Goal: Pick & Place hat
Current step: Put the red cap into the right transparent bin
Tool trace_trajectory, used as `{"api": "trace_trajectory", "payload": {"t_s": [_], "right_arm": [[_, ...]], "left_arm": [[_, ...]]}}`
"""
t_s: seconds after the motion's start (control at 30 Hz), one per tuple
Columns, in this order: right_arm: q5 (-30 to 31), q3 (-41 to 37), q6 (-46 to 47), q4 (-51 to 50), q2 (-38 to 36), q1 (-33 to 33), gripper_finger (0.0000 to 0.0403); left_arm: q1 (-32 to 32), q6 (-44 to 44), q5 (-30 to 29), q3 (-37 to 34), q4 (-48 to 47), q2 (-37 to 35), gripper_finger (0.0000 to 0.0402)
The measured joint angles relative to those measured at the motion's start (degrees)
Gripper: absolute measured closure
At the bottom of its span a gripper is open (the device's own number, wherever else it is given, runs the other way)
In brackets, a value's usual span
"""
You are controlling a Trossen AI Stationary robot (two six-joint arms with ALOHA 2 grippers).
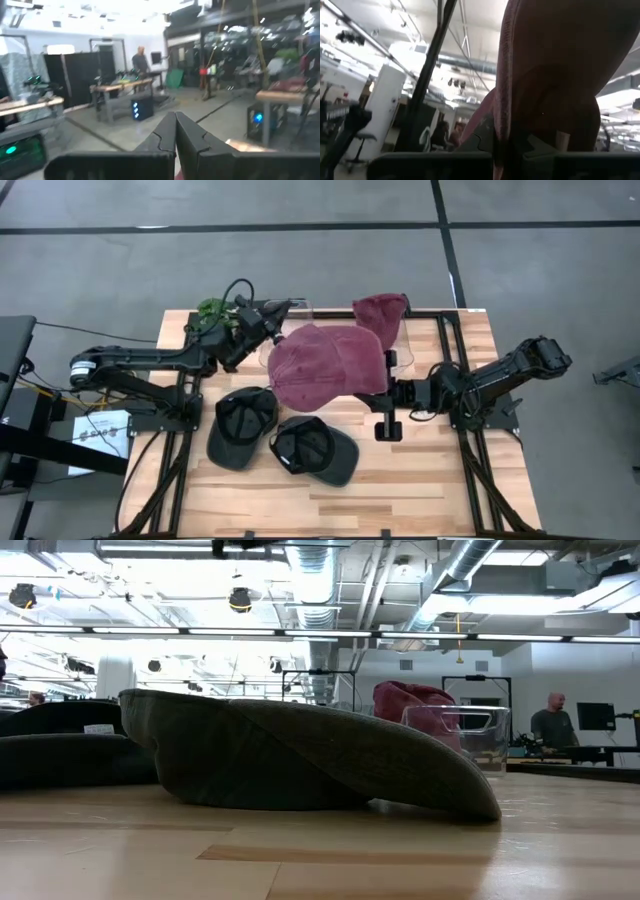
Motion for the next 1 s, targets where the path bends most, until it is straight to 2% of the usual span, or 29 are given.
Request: {"api": "trace_trajectory", "payload": {"t_s": [0.27, 0.47, 0.73, 1.0], "right_arm": [[0.66, 0.0, 0.34, -4.62, 0.37, -2.57, 0.0403], [0.61, 0.0, -0.01, -7.99, 0.37, -3.94, 0.0403], [0.58, 0.05, -5.36, -11.05, 0.35, -4.7, 0.0403], [0.14, 0.04, -14.13, -13.34, 0.35, -1.6, 0.0403]], "left_arm": [[-2.45, -1.84, 4.39, 9.0, -2.95, 2.61, 0.0397], [-2.66, -9.41, 12.86, 12.96, -2.84, 2.96, 0.0397], [-2.63, -17.74, 23.2, 14.21, -4.8, 2.92, 0.0397], [-2.68, -22.01, 32.59, 14.23, -16.16, 2.69, 0.0397]]}}
